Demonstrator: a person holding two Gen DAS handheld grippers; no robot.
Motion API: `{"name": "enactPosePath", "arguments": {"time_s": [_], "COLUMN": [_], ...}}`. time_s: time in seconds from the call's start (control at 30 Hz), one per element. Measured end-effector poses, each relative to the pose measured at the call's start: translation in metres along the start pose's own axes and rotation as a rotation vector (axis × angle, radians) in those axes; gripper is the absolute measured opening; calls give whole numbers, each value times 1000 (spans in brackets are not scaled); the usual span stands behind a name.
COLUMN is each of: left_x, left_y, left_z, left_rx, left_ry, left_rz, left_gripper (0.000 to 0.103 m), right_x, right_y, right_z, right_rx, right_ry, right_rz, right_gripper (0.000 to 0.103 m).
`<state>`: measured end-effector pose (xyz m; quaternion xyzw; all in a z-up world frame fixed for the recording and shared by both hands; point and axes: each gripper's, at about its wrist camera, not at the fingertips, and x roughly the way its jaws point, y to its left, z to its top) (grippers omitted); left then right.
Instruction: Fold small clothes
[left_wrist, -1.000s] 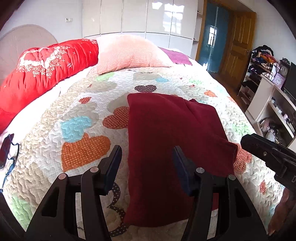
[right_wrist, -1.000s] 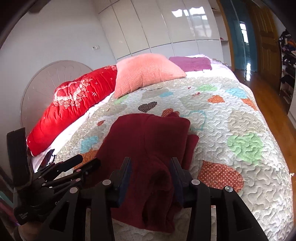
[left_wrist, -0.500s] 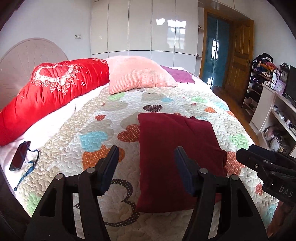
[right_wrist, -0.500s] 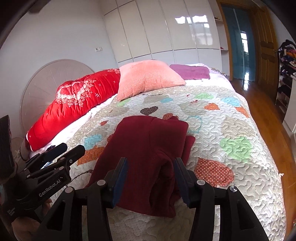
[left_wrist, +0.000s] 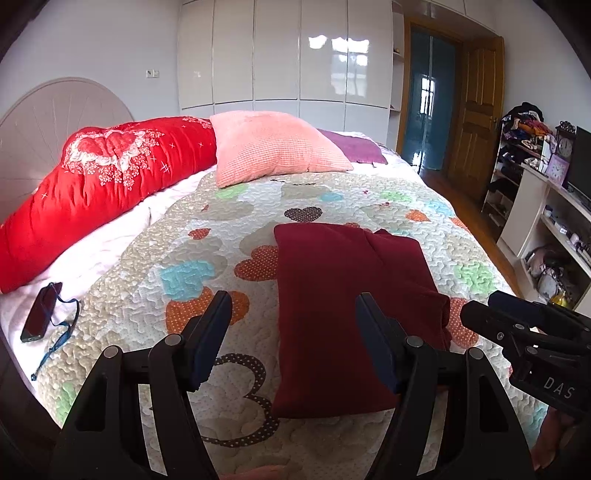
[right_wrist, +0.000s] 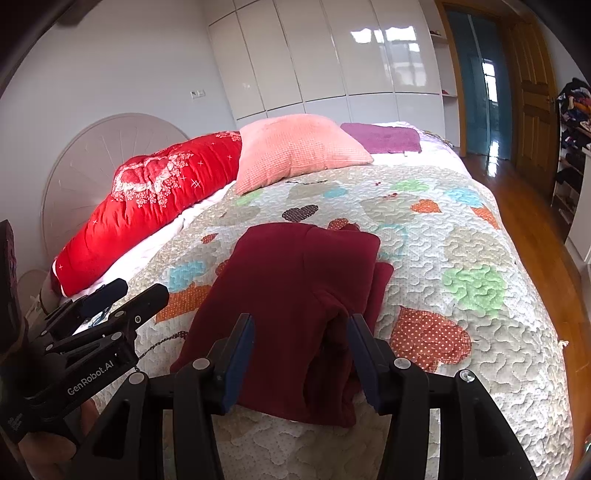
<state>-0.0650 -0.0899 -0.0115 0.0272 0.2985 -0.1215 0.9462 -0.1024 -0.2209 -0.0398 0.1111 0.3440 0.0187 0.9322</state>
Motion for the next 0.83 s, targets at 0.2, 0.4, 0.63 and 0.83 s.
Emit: {"name": "enactPosePath", "arguments": {"time_s": [0.2,0.4,0.63,0.83], "left_x": [1,4,5,9], "left_y": [-1,0,-1,4], "left_z": [-1,-2,-3,-4], "left_rx": [2,-3,1,-3], "left_ry": [8,22,21,23], "left_rz": [3,-2,-5,-32], "left_gripper": [69,69,69,69], "right_x": [2,4,7,8], "right_y": [0,0,0,-3], "right_z": [-1,-1,-4,-4], "right_rx": [-1,2,6,8], "right_ry": [5,11,25,32], "right_rz": [6,7,11,8], "right_gripper": [50,50,51,51]}}
